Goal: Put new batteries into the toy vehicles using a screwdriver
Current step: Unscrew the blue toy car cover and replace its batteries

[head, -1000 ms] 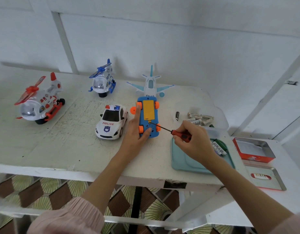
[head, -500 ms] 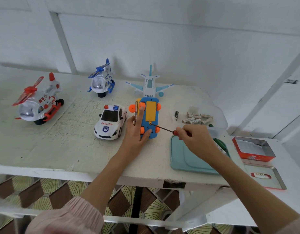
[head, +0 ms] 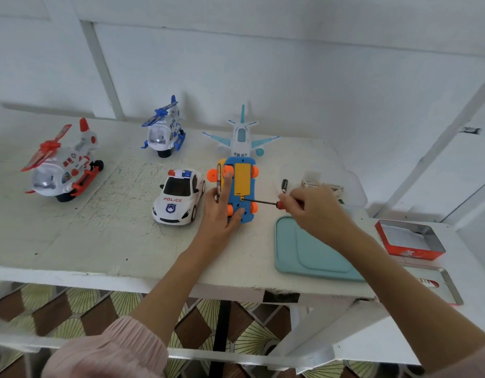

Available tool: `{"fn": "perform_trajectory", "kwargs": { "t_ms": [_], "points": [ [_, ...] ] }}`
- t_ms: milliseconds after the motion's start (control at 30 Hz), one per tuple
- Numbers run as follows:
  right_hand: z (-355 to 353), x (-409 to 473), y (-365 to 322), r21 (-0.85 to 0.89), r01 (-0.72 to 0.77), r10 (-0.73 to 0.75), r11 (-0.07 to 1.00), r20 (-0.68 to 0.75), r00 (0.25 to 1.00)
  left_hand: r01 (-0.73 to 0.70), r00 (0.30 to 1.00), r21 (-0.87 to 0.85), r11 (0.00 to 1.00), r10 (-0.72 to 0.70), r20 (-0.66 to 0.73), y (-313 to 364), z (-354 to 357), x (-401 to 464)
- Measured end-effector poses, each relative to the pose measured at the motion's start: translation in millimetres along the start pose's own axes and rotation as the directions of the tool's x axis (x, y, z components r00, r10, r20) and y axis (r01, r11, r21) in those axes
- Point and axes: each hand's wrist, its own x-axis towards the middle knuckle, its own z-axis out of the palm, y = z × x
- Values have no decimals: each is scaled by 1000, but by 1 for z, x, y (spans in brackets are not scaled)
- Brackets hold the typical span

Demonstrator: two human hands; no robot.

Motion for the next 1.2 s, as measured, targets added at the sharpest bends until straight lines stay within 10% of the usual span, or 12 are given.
{"fn": "perform_trajectory", "kwargs": {
  "t_ms": [200, 400, 700, 900, 1200],
  "points": [
    [-3, 0, 0, 56, 204, -200, 977, -72, 977, 9, 1000, 15, 1000, -8, -13, 0, 1, 0],
    [1, 2, -5, 21, -73, 74, 997, -29, 997, 36, 999, -20, 999, -36, -24, 1, 1, 0],
    [2, -1, 3, 0, 230, -229, 973, -112, 967, 18, 999, 10, 1000, -17, -41, -3, 1, 0],
    [7, -2, 6, 52, -4, 6, 999, -40, 999, -7, 998, -2, 1000, 7, -57, 0, 0, 1],
    [1, 0, 1, 111, 138, -121, 984, -148, 982, -44, 998, 11, 999, 44, -49, 3, -1, 2]
  ]
}}
